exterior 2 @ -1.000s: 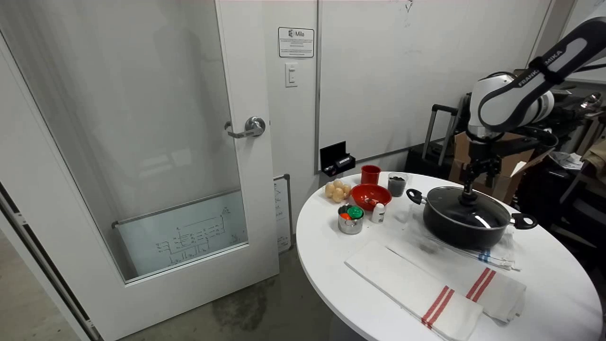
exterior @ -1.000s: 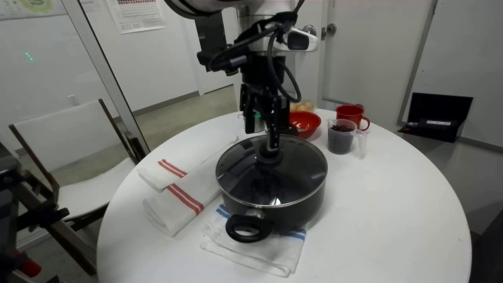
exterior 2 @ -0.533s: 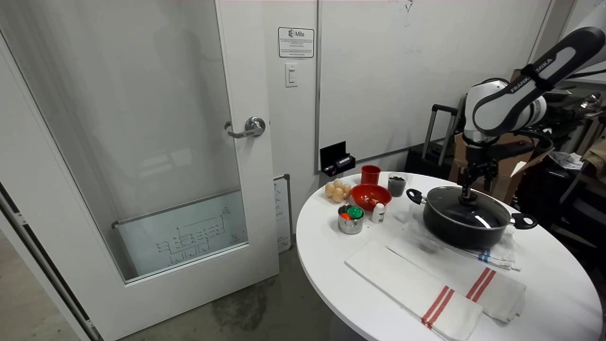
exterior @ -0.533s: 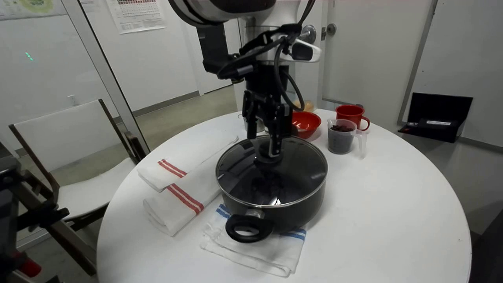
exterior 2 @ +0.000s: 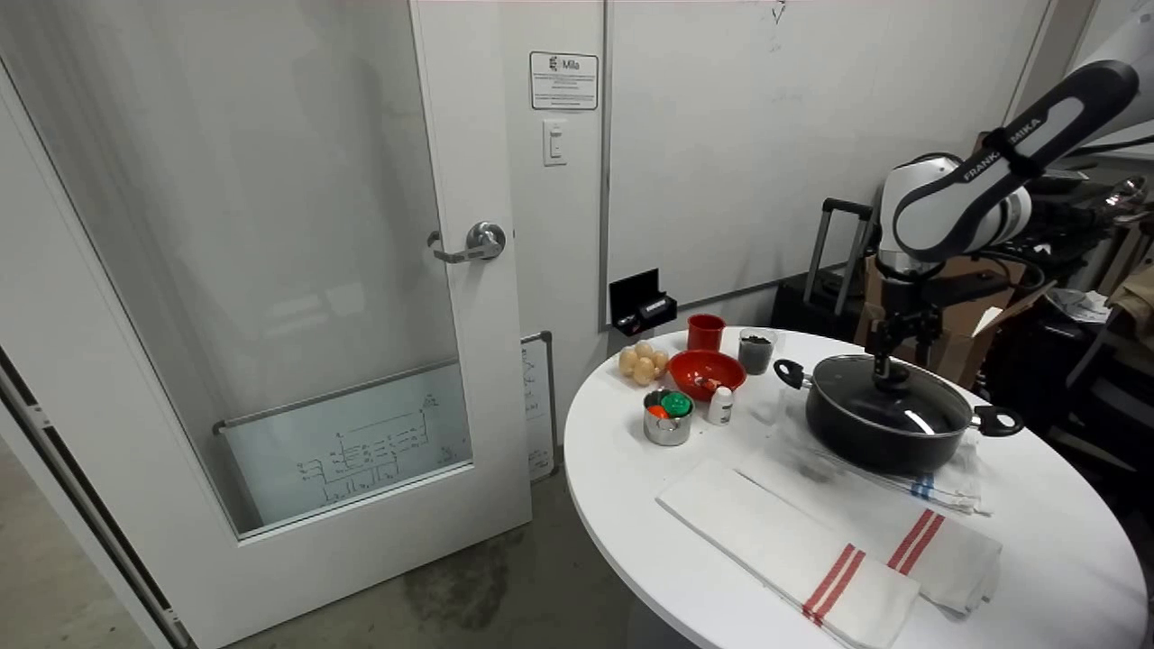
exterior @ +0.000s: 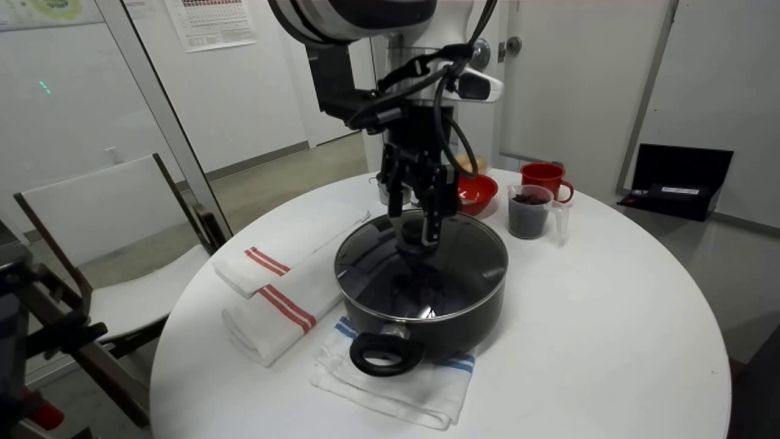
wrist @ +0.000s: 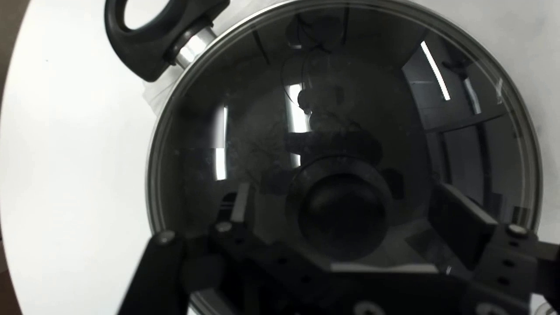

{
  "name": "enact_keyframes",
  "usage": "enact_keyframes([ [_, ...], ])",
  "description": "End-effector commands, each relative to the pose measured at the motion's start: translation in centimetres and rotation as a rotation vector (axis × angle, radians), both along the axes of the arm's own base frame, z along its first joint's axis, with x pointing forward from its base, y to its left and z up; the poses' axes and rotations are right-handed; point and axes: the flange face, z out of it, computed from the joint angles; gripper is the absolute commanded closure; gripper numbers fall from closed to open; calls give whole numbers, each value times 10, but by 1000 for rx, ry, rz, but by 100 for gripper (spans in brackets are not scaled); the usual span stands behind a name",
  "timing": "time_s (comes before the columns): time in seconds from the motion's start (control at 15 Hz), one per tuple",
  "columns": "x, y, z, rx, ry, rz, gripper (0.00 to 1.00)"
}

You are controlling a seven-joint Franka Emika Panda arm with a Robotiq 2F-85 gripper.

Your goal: Remove the lid from the pot

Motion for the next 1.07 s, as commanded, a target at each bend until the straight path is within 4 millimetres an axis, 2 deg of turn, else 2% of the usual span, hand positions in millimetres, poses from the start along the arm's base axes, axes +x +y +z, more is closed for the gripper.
enact_keyframes([
  [0.0,8,-2,-2,28,-4,4,0],
  [0.07,8,-2,-2,30,-4,4,0],
  [0.2,7,-2,-3,36,-4,4,27],
  [0.67,6,-3,-2,51,-5,-3,76],
  [1.0,5,-3,5,48,-14,-1,76],
])
